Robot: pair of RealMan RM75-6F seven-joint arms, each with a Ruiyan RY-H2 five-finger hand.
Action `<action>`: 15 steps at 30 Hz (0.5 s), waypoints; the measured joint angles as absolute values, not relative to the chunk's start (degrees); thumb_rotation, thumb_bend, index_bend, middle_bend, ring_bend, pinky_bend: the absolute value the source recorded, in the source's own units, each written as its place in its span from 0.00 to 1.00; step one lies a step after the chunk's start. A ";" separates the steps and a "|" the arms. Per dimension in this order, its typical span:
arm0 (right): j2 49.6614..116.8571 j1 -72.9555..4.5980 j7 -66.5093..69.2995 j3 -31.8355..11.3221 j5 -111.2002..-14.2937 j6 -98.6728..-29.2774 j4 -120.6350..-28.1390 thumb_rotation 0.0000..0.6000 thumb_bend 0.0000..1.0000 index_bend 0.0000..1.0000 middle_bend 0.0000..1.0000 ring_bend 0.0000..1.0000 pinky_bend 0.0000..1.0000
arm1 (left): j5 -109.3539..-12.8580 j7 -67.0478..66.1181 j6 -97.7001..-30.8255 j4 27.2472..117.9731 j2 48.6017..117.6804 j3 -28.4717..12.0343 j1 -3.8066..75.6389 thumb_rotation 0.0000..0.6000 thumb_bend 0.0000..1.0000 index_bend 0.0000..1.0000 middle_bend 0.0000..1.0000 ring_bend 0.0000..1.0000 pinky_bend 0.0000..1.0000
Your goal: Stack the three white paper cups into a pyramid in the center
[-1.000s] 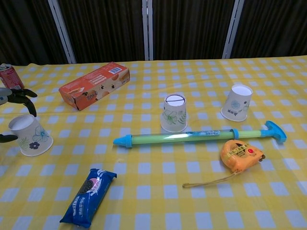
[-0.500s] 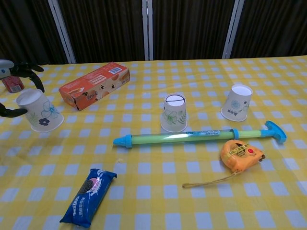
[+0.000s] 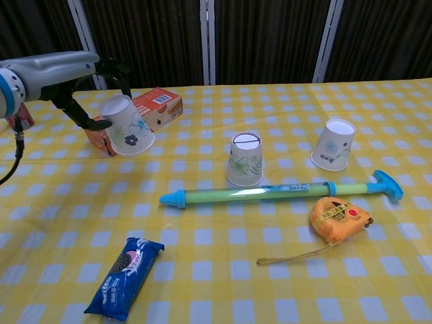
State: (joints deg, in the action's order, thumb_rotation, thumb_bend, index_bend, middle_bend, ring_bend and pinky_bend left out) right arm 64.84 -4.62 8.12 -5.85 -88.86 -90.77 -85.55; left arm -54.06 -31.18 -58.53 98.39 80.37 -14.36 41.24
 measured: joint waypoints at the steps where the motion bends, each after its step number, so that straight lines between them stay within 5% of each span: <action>1: 64.81 -4.63 8.37 -5.95 -88.63 -90.71 -85.43 1.00 0.08 0.03 0.00 0.00 0.00 | -53.51 -31.74 -58.29 97.63 81.43 -14.48 42.04 1.00 0.39 0.34 0.00 0.00 0.00; 15: 64.49 -4.74 11.11 -6.22 -87.41 -89.50 -84.30 1.00 0.08 0.02 0.00 0.00 0.00 | -45.95 -37.50 -55.42 88.59 93.08 -15.33 51.60 1.00 0.39 0.34 0.00 0.00 0.00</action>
